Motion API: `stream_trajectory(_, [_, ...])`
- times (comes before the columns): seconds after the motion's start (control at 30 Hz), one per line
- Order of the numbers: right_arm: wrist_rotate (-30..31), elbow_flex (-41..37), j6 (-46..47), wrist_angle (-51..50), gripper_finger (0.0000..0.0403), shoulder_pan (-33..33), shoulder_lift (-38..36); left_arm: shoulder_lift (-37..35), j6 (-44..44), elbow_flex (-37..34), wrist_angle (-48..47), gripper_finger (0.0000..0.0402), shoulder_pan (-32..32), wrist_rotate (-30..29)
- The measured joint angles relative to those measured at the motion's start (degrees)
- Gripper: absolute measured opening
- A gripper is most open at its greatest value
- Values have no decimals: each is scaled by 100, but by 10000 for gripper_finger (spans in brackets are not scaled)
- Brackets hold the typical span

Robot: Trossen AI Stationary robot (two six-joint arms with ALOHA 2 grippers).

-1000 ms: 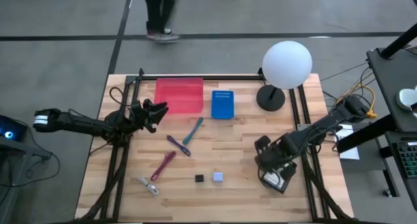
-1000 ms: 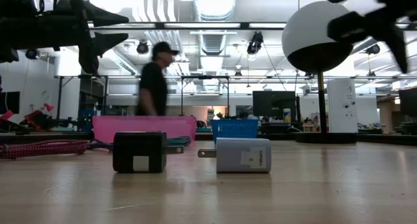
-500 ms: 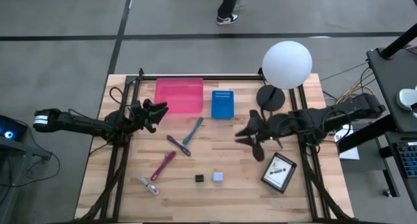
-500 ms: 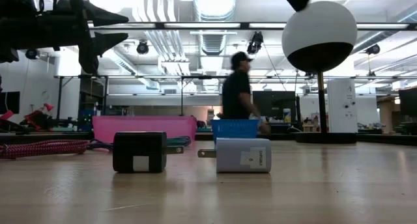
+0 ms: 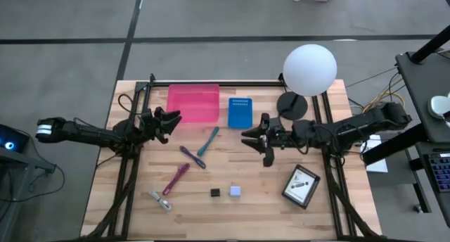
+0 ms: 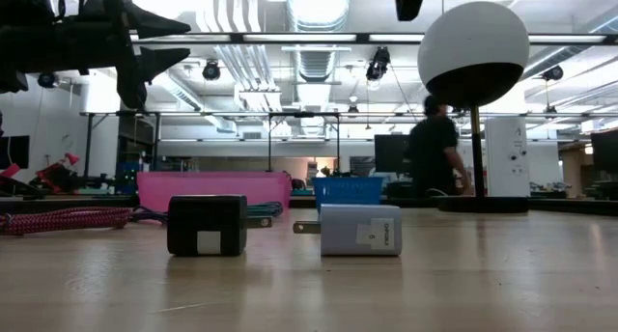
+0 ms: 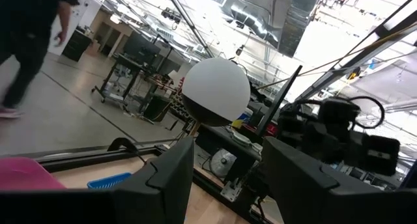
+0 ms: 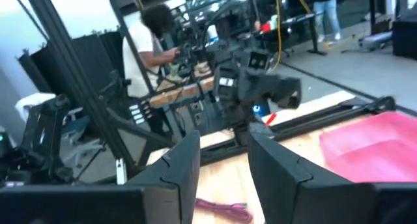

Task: Pick and place items into bin
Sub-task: Put the white charger adapter into the blue bin

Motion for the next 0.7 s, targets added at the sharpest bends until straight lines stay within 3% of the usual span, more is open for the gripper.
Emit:
stream_trajectory(0.23, [-85, 521, -596, -427, 159, 396, 551, 37, 6, -1, 1, 169, 0, 1])
stream_trajectory(0.57, [-77, 2393, -136, -4784, 247, 938, 1468, 45, 13, -1, -9, 169, -1, 30])
stream_trajectory(0.7, [-79, 3017, -113, -5601, 260, 1083, 2065, 57, 15, -2, -17, 169, 0, 34])
